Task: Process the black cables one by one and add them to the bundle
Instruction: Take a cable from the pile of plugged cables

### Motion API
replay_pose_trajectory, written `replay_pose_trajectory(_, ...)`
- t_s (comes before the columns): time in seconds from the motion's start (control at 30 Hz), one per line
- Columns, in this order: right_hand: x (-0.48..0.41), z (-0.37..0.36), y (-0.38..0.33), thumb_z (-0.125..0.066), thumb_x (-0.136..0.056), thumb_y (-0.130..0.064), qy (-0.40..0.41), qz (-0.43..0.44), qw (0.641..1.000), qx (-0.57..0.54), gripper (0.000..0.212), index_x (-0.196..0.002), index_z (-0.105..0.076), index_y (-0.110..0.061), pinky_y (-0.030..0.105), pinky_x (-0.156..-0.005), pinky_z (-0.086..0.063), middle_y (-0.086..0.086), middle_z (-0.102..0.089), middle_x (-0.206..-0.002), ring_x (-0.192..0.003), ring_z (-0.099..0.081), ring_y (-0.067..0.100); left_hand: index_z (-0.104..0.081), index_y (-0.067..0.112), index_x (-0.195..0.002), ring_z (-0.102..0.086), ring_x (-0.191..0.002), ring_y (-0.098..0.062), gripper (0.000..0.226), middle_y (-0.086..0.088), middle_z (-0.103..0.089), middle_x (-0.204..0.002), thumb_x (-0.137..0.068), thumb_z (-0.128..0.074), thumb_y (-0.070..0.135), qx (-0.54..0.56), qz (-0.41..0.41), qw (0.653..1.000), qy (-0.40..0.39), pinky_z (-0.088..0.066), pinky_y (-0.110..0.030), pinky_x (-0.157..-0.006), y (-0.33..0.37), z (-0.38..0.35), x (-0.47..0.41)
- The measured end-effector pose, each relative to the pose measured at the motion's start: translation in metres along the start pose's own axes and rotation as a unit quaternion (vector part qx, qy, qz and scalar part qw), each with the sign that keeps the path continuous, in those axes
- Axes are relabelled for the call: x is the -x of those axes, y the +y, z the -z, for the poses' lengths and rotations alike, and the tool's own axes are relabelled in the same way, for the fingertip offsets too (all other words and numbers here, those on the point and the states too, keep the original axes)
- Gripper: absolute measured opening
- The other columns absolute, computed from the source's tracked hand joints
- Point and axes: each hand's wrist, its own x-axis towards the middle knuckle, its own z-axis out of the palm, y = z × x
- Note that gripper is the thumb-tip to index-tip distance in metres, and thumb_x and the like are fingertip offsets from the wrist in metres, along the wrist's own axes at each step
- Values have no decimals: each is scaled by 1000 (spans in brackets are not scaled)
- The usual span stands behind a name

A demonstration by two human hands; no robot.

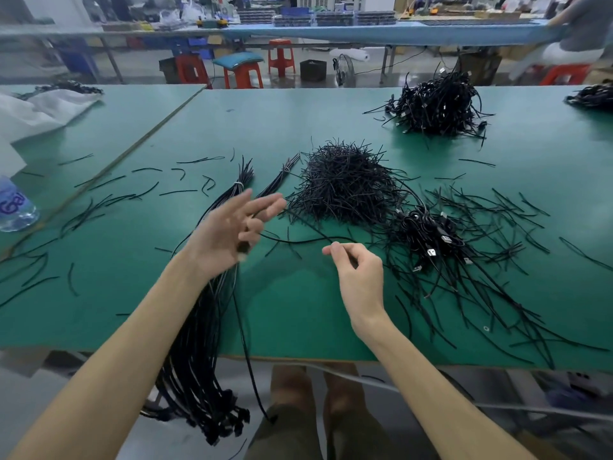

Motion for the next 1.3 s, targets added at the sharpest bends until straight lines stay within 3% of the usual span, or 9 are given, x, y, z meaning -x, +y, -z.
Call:
replay_pose_trajectory(0.17, -2, -1, 2, -58, -103, -27, -25, 10, 1000, 2, 21, -92, -75, -21, 13, -52, -34, -29, -50, -52, -48, -43, 1, -53, -2, -140, -73, -95, -12, 40, -6, -66, -133, -109, -51, 22, 247, -89, 965, -3, -59, -20, -75, 5, 13, 8)
replay_pose_trajectory(0.3, 0, 1, 0, -63, -100, -24, -59, 26, 998, 14, 19, -87, -76, -20, 13, -60, -38, -29, -56, -61, -57, -49, -2, -66, 17, -109, -53, -73, -10, 21, 4, -57, -93, -106, -54, 34, 103, -106, 982, 118, -49, -21, -69, -2, 8, -3)
replay_pose_trajectory(0.47, 4, 0, -5, -65, -99, -31, -130, 51, 990, 21, 26, -80, -75, -16, 13, -55, -34, -24, -53, -53, -50, -44, 0, -58, 11, -85, -66, -121, -25, 36, -9, -71, -117, -110, -45, 32, 247, -156, 949, 120, -47, -39, -111, -3, -5, -5)
replay_pose_trajectory(0.6, 5, -1, -7, -63, -97, -47, -171, 58, 983, 43, 44, -69, -69, -13, 17, -51, -27, -15, -38, -45, -47, -29, 6, -59, 11, -84, -59, -59, -11, 38, 3, -64, -72, -111, -44, 32, 353, -135, 926, 25, -51, -18, -73, 1, -16, 0)
replay_pose_trajectory(0.7, 6, -1, -9, -61, -98, -50, -172, 62, 982, 46, 51, -60, -60, -15, 18, -52, -31, -9, -44, -47, -47, -35, 8, -61, 17, -77, -23, -45, -7, 47, 9, -45, -50, -111, -39, 40, 267, -116, 957, -11, -24, -21, -43, 6, -27, 3)
replay_pose_trajectory(0.9, 5, -1, -11, -58, -102, -44, -107, 40, 993, 4, 57, -57, -41, -14, 33, -55, -28, 4, -36, -54, -53, -31, 16, -54, 22, -66, -26, -35, -8, 51, 10, -34, -40, -110, -40, 45, -65, 23, 988, -139, -25, -19, -43, 14, -32, 25)
replay_pose_trajectory(1.03, 3, -2, -11, -58, -103, -40, -83, 37, 996, -4, 56, -57, -33, -19, 28, -52, -22, -5, -30, -53, -53, -25, 13, -62, 19, -74, -32, -45, -13, 46, 5, -45, -50, -103, -51, 52, -447, 41, 887, -109, -21, -29, -50, 6, -44, 31)
replay_pose_trajectory(1.17, 3, -2, -10, -57, -103, -35, -67, 35, 997, -11, 53, -58, -36, -15, 33, -54, -24, -1, -31, -55, -55, -27, 15, -72, 10, -100, -38, -59, -15, 32, -3, -60, -70, -106, -53, 35, -451, 56, 883, -121, -30, -24, -58, -3, -51, 30)
replay_pose_trajectory(1.3, 4, -2, -10, -57, -104, -34, -72, 34, 997, -14, 54, -58, -36, -14, 35, -55, -23, 1, -30, -55, -55, -26, 17, -74, 10, -94, -40, -53, -13, 43, 1, -52, -58, -107, -49, 42, -391, 36, 915, -95, -38, -21, -59, -11, -51, 29)
